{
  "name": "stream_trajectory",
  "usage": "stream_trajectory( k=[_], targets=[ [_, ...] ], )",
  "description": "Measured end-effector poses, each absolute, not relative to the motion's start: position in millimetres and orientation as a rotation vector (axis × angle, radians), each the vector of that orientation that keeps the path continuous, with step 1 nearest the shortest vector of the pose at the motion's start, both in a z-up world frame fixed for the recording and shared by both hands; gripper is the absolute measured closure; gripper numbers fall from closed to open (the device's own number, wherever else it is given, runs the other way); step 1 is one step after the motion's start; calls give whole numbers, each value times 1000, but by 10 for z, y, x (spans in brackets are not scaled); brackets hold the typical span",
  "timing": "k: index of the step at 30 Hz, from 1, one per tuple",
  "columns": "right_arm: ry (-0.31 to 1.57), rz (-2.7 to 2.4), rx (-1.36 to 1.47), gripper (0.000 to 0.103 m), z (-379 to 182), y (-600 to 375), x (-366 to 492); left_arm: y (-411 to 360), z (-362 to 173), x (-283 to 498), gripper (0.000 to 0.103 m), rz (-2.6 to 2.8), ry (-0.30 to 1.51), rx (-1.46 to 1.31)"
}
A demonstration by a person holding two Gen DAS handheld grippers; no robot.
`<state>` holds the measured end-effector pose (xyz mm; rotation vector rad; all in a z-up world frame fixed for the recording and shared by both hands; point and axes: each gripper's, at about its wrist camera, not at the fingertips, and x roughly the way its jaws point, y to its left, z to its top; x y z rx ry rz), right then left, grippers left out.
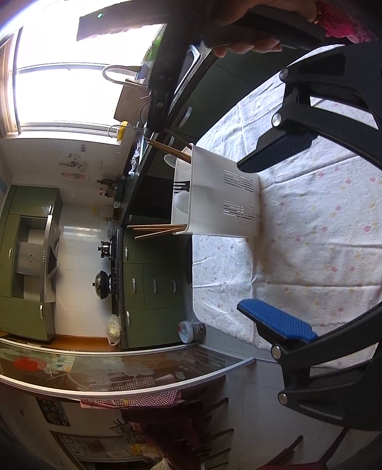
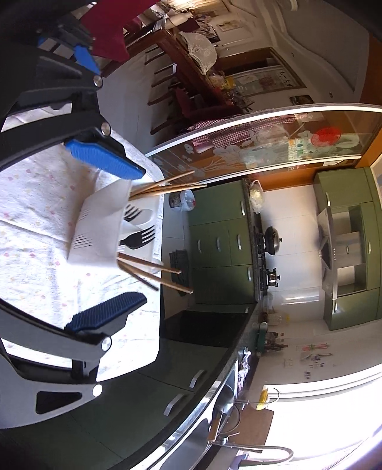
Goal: Organize utensils
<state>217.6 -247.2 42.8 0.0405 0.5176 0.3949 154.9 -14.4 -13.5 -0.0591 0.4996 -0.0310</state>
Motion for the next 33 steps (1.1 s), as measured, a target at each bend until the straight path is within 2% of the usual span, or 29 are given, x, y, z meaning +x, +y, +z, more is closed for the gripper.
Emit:
stream_trajectory(
  k=[4, 7, 19, 33],
  targets=[
    [503, 341, 38, 7, 219, -2753, 1619, -165, -156, 1395, 11, -29, 488, -37],
    [525, 290, 34, 5, 35, -2980, 1298, -184, -199, 1257, 10, -41, 496, -19],
    [591, 192, -6, 5, -456, -3451, 320, -251, -258, 594, 7, -107, 478, 37],
    [565, 227, 34, 5, -392, -3469, -8, -303, -205, 291, 7, -91, 431, 43]
  ],
)
